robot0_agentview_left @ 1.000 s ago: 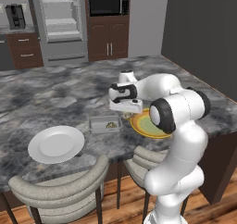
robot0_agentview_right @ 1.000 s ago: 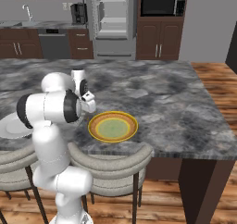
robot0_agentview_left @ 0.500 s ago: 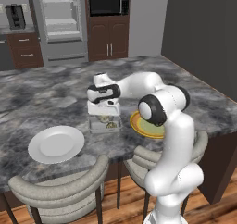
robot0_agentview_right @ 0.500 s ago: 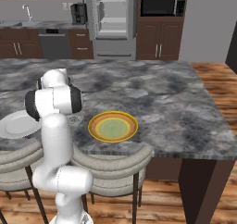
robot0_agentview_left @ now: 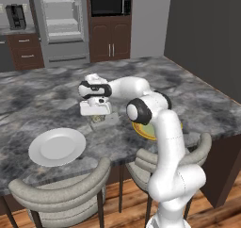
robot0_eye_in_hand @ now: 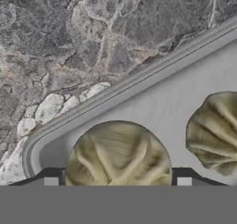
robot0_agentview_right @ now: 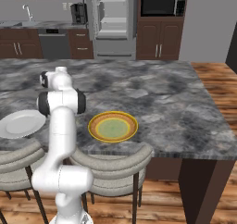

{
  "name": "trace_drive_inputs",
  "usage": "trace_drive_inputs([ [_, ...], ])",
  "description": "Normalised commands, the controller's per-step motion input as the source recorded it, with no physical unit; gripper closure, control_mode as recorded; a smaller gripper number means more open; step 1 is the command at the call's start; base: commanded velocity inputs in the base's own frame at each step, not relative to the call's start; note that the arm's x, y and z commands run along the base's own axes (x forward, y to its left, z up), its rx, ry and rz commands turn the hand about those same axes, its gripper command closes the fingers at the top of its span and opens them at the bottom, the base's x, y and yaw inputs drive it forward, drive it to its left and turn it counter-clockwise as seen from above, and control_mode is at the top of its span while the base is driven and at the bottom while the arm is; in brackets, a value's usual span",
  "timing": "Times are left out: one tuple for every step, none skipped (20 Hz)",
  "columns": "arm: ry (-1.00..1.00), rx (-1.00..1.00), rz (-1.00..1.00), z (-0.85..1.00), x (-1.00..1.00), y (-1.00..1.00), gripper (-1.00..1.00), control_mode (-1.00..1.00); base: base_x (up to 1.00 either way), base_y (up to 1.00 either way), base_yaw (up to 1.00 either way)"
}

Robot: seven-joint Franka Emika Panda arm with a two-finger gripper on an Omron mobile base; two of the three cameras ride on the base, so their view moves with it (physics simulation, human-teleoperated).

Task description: Place two dumplings into each of the tupperware containers and then place the containers in the fridge.

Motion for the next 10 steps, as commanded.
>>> trace_drive_inputs([
  [0.08, 0.0, 0.0, -0.55, 0.34, 0.0, 1.0, -1.0, 0.0, 0.0, 0.0],
  [0.09, 0.0, 0.0, -0.31, 0.0, 0.0, 1.0, -1.0, 0.0, 0.0, 0.0],
  [0.05, 0.0, 0.0, -0.13, 0.0, 0.0, 1.0, -1.0, 0.0, 0.0, 0.0],
  [0.01, 0.0, 0.0, 0.0, -0.32, 0.0, 1.0, -1.0, 0.0, 0.0, 0.0],
  [0.0, 0.0, 0.0, 0.0, -0.46, 0.0, 1.0, -1.0, 0.0, 0.0, 0.0],
  [0.0, 0.0, 0.0, 0.14, -0.6, -0.09, 1.0, -1.0, 0.0, 0.0, 0.0],
  [0.0, 0.0, 0.0, 0.21, -0.69, -0.16, 1.0, -1.0, 0.0, 0.0, 0.0],
  [0.0, 0.0, 0.0, 0.2, -0.66, -0.19, 1.0, -1.0, 0.0, 0.0, 0.0],
  [0.0, 0.0, 0.0, 0.11, -0.64, -0.15, 1.0, -1.0, 0.0, 0.0, 0.0],
  [0.0, 0.0, 0.0, 0.07, -0.58, -0.15, 1.0, -1.0, 0.0, 0.0, 0.0],
])
